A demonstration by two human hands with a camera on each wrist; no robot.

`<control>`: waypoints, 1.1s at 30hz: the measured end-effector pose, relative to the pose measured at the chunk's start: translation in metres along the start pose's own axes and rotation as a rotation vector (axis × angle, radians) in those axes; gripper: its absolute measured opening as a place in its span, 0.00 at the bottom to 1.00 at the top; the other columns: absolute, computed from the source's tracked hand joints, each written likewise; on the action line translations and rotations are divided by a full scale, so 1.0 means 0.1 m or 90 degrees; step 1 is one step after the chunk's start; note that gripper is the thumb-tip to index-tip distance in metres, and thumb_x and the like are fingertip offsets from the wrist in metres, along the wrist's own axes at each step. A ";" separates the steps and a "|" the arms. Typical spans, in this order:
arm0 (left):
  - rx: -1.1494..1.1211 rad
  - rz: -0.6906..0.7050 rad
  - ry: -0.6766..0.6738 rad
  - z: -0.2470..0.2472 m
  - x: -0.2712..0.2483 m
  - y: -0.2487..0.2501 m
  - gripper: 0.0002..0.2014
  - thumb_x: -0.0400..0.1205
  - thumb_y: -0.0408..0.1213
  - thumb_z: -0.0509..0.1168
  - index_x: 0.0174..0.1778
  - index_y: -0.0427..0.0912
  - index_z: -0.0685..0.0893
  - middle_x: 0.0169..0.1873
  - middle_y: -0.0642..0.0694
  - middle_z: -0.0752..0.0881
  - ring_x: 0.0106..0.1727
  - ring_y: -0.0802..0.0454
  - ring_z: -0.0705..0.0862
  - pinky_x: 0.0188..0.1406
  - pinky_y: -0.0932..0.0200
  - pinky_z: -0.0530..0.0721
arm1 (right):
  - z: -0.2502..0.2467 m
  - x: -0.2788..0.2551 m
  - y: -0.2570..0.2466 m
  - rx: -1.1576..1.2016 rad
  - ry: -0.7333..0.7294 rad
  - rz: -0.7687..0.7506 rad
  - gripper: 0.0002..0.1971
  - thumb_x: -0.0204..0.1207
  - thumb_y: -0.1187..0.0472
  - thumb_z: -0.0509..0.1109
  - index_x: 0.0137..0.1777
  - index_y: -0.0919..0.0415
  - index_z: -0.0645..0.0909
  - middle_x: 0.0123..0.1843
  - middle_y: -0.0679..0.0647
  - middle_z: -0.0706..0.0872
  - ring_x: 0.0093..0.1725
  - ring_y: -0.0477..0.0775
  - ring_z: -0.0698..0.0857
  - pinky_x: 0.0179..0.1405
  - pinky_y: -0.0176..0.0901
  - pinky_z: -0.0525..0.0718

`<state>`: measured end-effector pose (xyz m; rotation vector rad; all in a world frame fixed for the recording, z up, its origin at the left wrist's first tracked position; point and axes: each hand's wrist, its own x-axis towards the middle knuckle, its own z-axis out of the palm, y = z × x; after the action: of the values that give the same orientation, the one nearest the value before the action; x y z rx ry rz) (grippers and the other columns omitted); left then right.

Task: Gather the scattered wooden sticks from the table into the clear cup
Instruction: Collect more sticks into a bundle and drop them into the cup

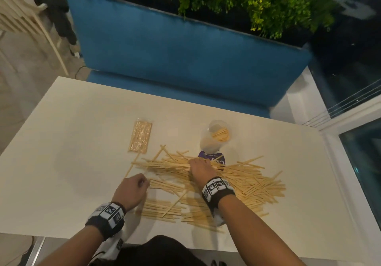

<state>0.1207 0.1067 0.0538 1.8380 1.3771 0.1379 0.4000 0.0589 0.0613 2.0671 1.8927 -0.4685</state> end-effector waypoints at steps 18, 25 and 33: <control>0.112 0.148 0.016 0.34 0.58 0.38 0.11 0.81 0.34 0.72 0.59 0.45 0.90 0.56 0.45 0.83 0.60 0.45 0.77 0.58 0.52 0.80 | 0.06 -0.06 -0.14 0.030 -0.003 0.002 0.20 0.82 0.69 0.64 0.74 0.67 0.72 0.71 0.64 0.77 0.70 0.66 0.76 0.70 0.60 0.78; 0.044 0.129 0.009 0.33 0.58 0.43 0.12 0.77 0.32 0.76 0.56 0.41 0.87 0.50 0.46 0.85 0.50 0.47 0.83 0.56 0.48 0.84 | 0.08 0.02 -0.40 0.051 0.007 0.001 0.32 0.78 0.49 0.77 0.75 0.65 0.71 0.73 0.62 0.75 0.72 0.65 0.75 0.71 0.61 0.78; -0.066 0.125 0.019 0.33 0.54 0.52 0.17 0.74 0.28 0.78 0.56 0.41 0.85 0.46 0.52 0.86 0.46 0.56 0.84 0.49 0.68 0.81 | 0.05 -0.01 -0.64 -0.048 0.033 -0.046 0.18 0.86 0.66 0.58 0.74 0.70 0.68 0.71 0.67 0.77 0.69 0.68 0.77 0.67 0.58 0.78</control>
<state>0.1985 0.1307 0.0463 1.8876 1.1852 0.3321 0.3358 0.0613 0.0577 1.9868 1.9897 -0.3572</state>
